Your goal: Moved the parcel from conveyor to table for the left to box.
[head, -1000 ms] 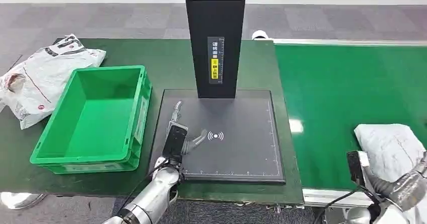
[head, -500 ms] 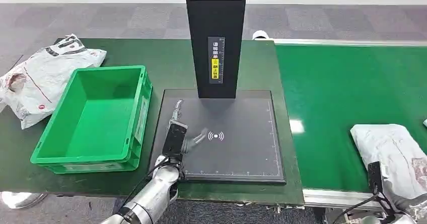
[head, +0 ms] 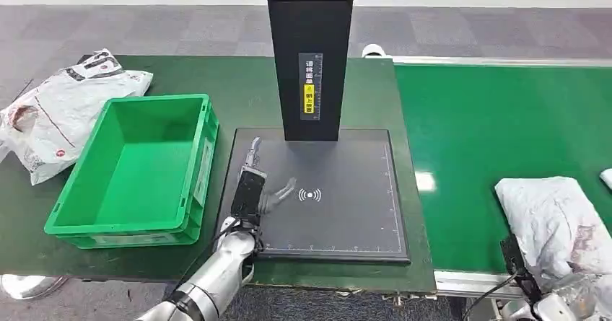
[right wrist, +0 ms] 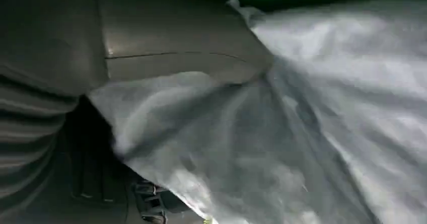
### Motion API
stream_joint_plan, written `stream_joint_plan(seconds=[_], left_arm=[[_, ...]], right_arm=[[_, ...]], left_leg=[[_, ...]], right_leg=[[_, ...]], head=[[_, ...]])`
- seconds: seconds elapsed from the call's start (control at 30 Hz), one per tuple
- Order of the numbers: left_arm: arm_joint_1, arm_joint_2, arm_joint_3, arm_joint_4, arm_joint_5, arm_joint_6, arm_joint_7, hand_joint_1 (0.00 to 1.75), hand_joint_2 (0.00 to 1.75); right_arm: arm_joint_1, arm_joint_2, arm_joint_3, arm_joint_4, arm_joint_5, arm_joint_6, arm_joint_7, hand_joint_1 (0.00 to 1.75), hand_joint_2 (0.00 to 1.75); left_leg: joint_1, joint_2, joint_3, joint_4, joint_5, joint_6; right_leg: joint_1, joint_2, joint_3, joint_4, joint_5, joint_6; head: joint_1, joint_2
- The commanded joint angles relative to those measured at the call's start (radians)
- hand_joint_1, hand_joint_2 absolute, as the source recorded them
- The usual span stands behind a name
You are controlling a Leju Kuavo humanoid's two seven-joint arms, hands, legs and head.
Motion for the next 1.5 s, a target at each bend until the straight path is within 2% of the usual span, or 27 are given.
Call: stream_joint_plan(seconds=[0.03, 0.1, 0.17, 0.3, 0.33, 0.37, 0.4, 0.43, 0.47, 0.53, 0.57, 0.6, 0.67, 0.7, 0.8, 0.9, 0.97, 1.03, 1.07, 1.13, 1.17, 1.2, 1.27, 1.5], left_arm=[[-0.009, 0.019, 0.037, -0.003, -0.019, -0.004, 0.024, 0.00, 1.75], [0.006, 0.023, 0.046, -0.022, -0.029, 0.006, 0.033, 0.00, 1.75], [0.011, 0.026, 0.048, -0.027, -0.030, 0.003, 0.033, 0.00, 1.75], [0.015, 0.025, 0.050, -0.032, -0.033, 0.008, 0.035, 0.00, 1.75], [0.022, 0.028, 0.051, -0.041, -0.044, 0.013, 0.046, 0.00, 1.75], [0.036, 0.032, 0.054, -0.062, -0.062, 0.026, 0.055, 0.00, 1.75], [0.048, 0.036, 0.057, -0.082, -0.074, 0.031, 0.062, 0.00, 1.75], [0.057, 0.040, 0.062, -0.103, -0.089, 0.036, 0.070, 0.00, 1.75], [0.059, 0.041, 0.065, -0.113, -0.096, 0.035, 0.075, 0.00, 1.75], [0.050, 0.043, 0.077, -0.126, -0.122, 0.028, 0.093, 0.00, 1.75], [0.035, 0.046, 0.079, -0.123, -0.144, 0.032, 0.100, 0.00, 1.75], [0.024, 0.045, 0.086, -0.122, -0.159, 0.030, 0.101, 0.00, 1.75], [0.002, 0.048, 0.086, -0.124, -0.178, 0.033, 0.103, 0.00, 1.75], [-0.001, 0.048, 0.088, -0.126, -0.182, 0.030, 0.108, 0.00, 1.75], [-0.018, 0.049, 0.078, -0.125, -0.202, 0.038, 0.107, 0.00, 1.75], [-0.042, 0.046, 0.077, -0.110, -0.193, 0.047, 0.099, 0.00, 1.75], [-0.058, 0.051, 0.076, -0.097, -0.173, 0.050, 0.096, 0.00, 1.75], [-0.063, 0.053, 0.075, -0.091, -0.163, 0.048, 0.093, 0.00, 1.75], [-0.066, 0.050, 0.069, -0.083, -0.153, 0.046, 0.089, 0.00, 1.75], [-0.070, 0.045, 0.064, -0.072, -0.149, 0.045, 0.093, 0.00, 1.75], [-0.075, 0.046, 0.060, -0.062, -0.143, 0.047, 0.095, 0.00, 1.75], [-0.076, 0.047, 0.059, -0.059, -0.138, 0.047, 0.096, 0.00, 1.75], [-0.076, 0.050, 0.059, -0.058, -0.136, 0.046, 0.095, 0.00, 1.75], [-0.076, 0.050, 0.057, -0.059, -0.133, 0.047, 0.093, 0.00, 1.75]], right_arm=[[-0.042, 0.012, 0.048, 0.117, -0.034, -0.012, -0.061, 1.75, 1.75], [-0.042, 0.048, 0.055, 0.084, -0.062, -0.096, -0.160, 1.75, 1.75], [-0.049, 0.061, 0.063, 0.080, -0.057, -0.097, -0.144, 1.75, 1.75], [-0.045, 0.064, 0.068, 0.067, -0.062, -0.110, -0.164, 1.75, 1.75], [-0.047, 0.082, 0.068, 0.044, -0.099, -0.184, -0.238, 1.75, 1.75], [-0.029, 0.130, 0.068, -0.082, -0.153, -0.234, -0.354, 1.75, 1.75], [-0.007, 0.186, 0.064, -0.230, -0.202, -0.234, -0.445, 1.75, 1.75], [0.004, 0.248, 0.073, -0.364, -0.297, -0.234, -0.569, 1.75, 1.75], [0.007, 0.271, 0.100, -0.402, -0.313, -0.234, -0.572, 1.75, 1.75], [0.062, 0.291, 0.344, -0.601, -0.533, -0.231, -0.650, 1.75, 1.75], [0.096, 0.304, 0.470, -0.727, -0.590, -0.214, -0.664, 1.75, 1.75], [0.109, 0.299, 0.569, -0.786, -0.627, -0.213, -0.635, 1.75, 1.75], [0.113, 0.297, 0.731, -0.842, -0.683, -0.210, -0.594, 1.75, 1.75], [0.111, 0.289, 0.771, -0.845, -0.689, -0.229, -0.562, 1.75, 1.75], [0.079, 0.287, 0.841, -0.820, -0.768, -0.234, -0.607, 1.75, 1.75], [-0.001, 0.322, 0.923, -0.686, -0.795, -0.234, -0.656, 1.75, 1.75], [-0.054, 0.348, 1.067, -0.530, -0.731, -0.233, -0.600, 1.75, 1.75], [-0.046, 0.387, 1.066, -0.490, -0.672, -0.234, -0.576, 1.75, 1.75], [-0.042, 0.423, 1.056, -0.414, -0.629, -0.234, -0.574, 1.75, 1.75], [-0.047, 0.435, 1.084, -0.341, -0.619, -0.234, -0.561, 1.75, 1.75], [-0.074, 0.434, 1.135, -0.263, -0.624, -0.179, -0.513, 1.75, 1.75], [-0.076, 0.430, 1.158, -0.258, -0.630, -0.145, -0.493, 1.75, 1.75], [-0.071, 0.425, 1.167, -0.262, -0.632, -0.148, -0.489, 1.75, 1.75], [-0.075, 0.415, 1.178, -0.276, -0.644, -0.138, -0.480, 1.75, 1.75]], left_leg=[[0.001, 0.003, 0.004, -0.001, -0.001, 0.000], [0.001, 0.002, 0.003, -0.001, -0.001, 0.001], [0.002, 0.005, 0.006, -0.003, -0.001, 0.000], [0.001, 0.012, 0.002, -0.001, -0.003, 0.000], [0.001, 0.011, 0.000, -0.001, -0.004, 0.000], [0.001, 0.010, -0.001, -0.001, -0.003, 0.001], [0.001, 0.010, 0.007, -0.003, -0.002, 0.001], [0.001, 0.011, 0.006, -0.001, -0.002, 0.001], [0.000, 0.014, 0.006, -0.002, -0.002, 0.001], [0.000, 0.016, 0.004, -0.001, -0.002, 0.000], [0.000, 0.017, 0.001, 0.000, -0.003, 0.000], [0.000, 0.017, -0.003, -0.001, -0.002, -0.001], [0.000, 0.014, 0.004, 0.000, -0.002, -0.002], [0.000, 0.014, 0.004, 0.000, -0.001, -0.002], [0.001, 0.012, 0.003, 0.000, 0.000, -0.002], [0.001, 0.012, 0.003, 0.000, 0.001, -0.002], [0.002, 0.012, 0.004, -0.001, 0.002, -0.002], [0.002, 0.012, 0.002, -0.001, 0.002, -0.003], [0.002, 0.013, 0.004, -0.002, 0.002, -0.003], [0.003, 0.011, 0.005, -0.003, 0.002, -0.003], [0.003, 0.008, 0.003, -0.002, 0.003, -0.003], [0.004, 0.010, 0.006, -0.003, 0.002, -0.003], [0.003, 0.005, 0.004, -0.003, 0.003, -0.003], [0.002, 0.003, 0.003, -0.002, 0.004, -0.003]], right_leg=[[0.001, 0.003, 0.004, -0.003, 0.001, 0.000], [0.001, 0.002, 0.003, -0.002, 0.001, 0.000], [0.001, 0.005, 0.005, -0.004, 0.002, -0.001], [0.001, 0.012, 0.004, -0.002, 0.003, 0.000], [0.000, 0.011, 0.005, -0.002, 0.002, 0.000], [0.001, 0.010, 0.003, -0.002, 0.002, 0.000], [0.001, 0.009, 0.004, -0.004, 0.003, 0.000], [0.001, 0.010, 0.003, -0.002, 0.002, 0.001], [0.000, 0.013, 0.003, -0.001, 0.002, 0.000], [0.000, 0.015, 0.000, 0.001, 0.003, 0.000], [0.000, 0.016, 0.000, 0.002, 0.002, -0.001], [0.000, 0.017, -0.001, 0.002, 0.003, -0.001], [0.001, 0.014, -0.001, 0.002, 0.002, -0.001], [0.001, 0.013, -0.002, 0.003, 0.002, -0.001], [0.002, 0.012, -0.002, 0.003, 0.002, -0.001], [0.002, 0.013, -0.003, 0.003, 0.003, -0.001], [0.003, 0.012, -0.001, 0.001, 0.003, -0.001], [0.002, 0.012, -0.002, 0.002, 0.004, -0.001], [0.003, 0.013, 0.000, 0.001, 0.004, -0.001], [0.003, 0.011, 0.001, 0.000, 0.003, -0.002], [0.002, 0.008, 0.000, 0.001, 0.003, -0.002], [0.003, 0.010, 0.002, 0.000, 0.003, -0.002], [0.003, 0.005, 0.001, 0.000, 0.002, -0.002], [0.002, 0.004, 0.000, 0.000, 0.002, -0.001]], head=[[0.000, 0.000], [0.000, 0.000], [0.000, 0.000], [0.000, 0.000], [0.000, 0.000], [0.000, 0.000], [0.000, 0.000], [0.000, 0.000], [0.000, 0.000], [0.000, 0.000], [0.000, 0.000], [0.000, 0.000], [0.000, 0.000], [0.000, 0.000], [0.000, 0.000], [0.000, 0.000], [0.000, 0.000], [0.000, 0.000], [0.000, 0.000], [0.000, 0.000], [0.000, 0.000], [0.000, 0.000], [0.000, 0.000], [0.000, 0.000]])
